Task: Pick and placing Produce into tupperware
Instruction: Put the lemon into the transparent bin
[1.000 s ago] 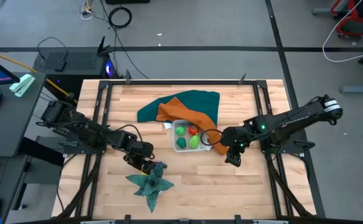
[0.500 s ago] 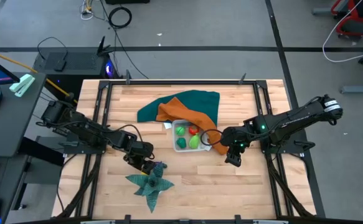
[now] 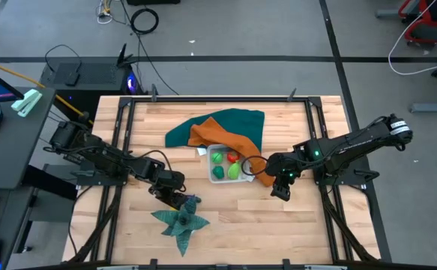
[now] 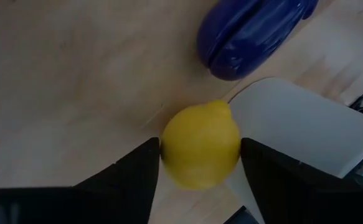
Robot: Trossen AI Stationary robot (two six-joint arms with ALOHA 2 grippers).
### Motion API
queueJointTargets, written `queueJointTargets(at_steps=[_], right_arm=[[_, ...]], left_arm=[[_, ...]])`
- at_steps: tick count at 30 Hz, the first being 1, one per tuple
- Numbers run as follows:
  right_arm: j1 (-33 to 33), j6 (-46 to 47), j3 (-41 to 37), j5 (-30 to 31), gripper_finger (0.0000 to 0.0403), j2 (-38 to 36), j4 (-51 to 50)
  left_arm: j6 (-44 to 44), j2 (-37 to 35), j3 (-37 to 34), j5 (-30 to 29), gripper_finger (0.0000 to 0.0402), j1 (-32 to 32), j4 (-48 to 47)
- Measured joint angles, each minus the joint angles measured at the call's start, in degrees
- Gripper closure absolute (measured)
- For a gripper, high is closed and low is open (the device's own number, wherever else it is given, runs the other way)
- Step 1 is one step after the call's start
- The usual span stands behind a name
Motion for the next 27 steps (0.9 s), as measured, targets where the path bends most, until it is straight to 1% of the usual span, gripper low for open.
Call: queueJointTargets(at_steps=[6,9,14,21,27], right_arm=[[0.0,0.0,0.0,0.3,0.0204,0.0,0.0],[0.0,0.0,0.0,0.3,0.0204,0.0,0.0],[0.0,-0.3,0.0,0.4,0.0204,0.0,0.0],[0.0,-0.4,0.0,0.4,0.0204,0.0,0.0],[0.0,-0.4,0.0,0.4,0.0204,0.0,0.0]], left_arm=[[0.3,-0.1,0.0,-0.3,0.0196,0.0,0.1],[0.5,-0.1,0.0,-0.4,0.0197,0.0,0.1],[3.5,-0.1,0.0,-1.7,0.0189,0.5,0.1],[4.9,-0.1,0.1,-2.5,0.0205,2.2,0.1],[6.3,-0.1,0.1,-2.6,0.0207,3.1,-0.2]])
